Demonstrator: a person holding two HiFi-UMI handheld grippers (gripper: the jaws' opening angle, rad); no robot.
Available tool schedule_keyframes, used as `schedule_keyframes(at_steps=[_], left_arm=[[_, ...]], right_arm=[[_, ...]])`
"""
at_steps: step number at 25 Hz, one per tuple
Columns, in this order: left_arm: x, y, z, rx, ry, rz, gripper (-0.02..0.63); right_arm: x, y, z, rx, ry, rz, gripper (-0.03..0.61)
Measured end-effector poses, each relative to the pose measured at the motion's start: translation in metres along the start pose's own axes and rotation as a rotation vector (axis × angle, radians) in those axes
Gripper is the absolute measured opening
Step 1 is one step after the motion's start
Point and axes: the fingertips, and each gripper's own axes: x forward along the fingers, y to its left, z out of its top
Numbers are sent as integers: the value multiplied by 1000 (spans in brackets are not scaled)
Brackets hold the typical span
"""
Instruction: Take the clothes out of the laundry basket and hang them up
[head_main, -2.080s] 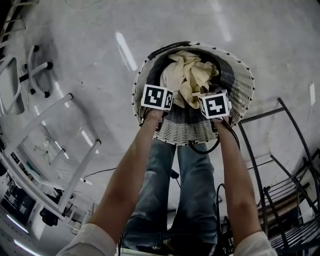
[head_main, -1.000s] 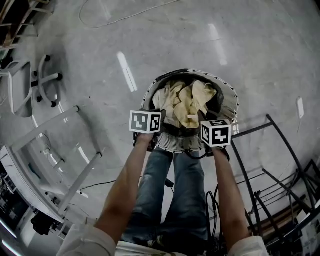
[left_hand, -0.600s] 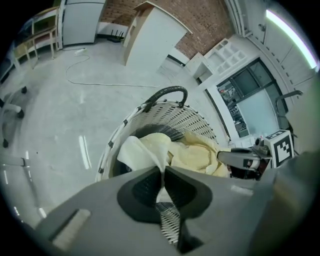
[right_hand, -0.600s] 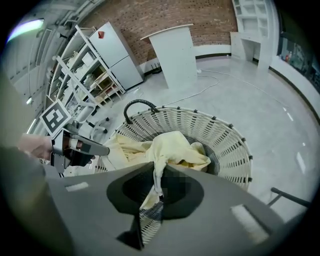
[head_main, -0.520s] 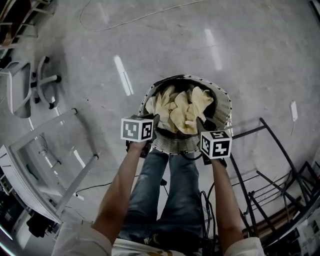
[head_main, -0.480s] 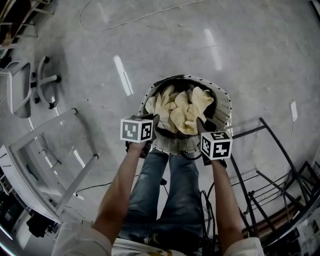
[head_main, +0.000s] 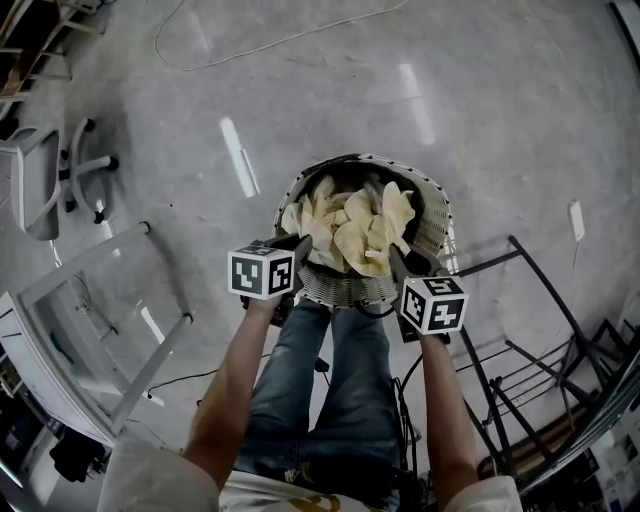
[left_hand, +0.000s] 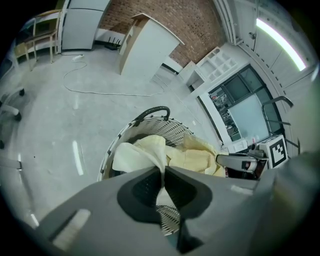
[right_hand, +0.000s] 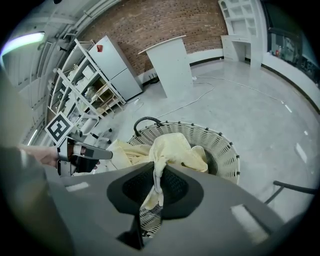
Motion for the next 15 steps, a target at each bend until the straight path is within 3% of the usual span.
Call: schedule_keyframes(at_steps=[15], left_arm=[[-57,-41,34,33,-75,-46,26]], right_arm=[[-68,20,35,43,-98,-29,60]])
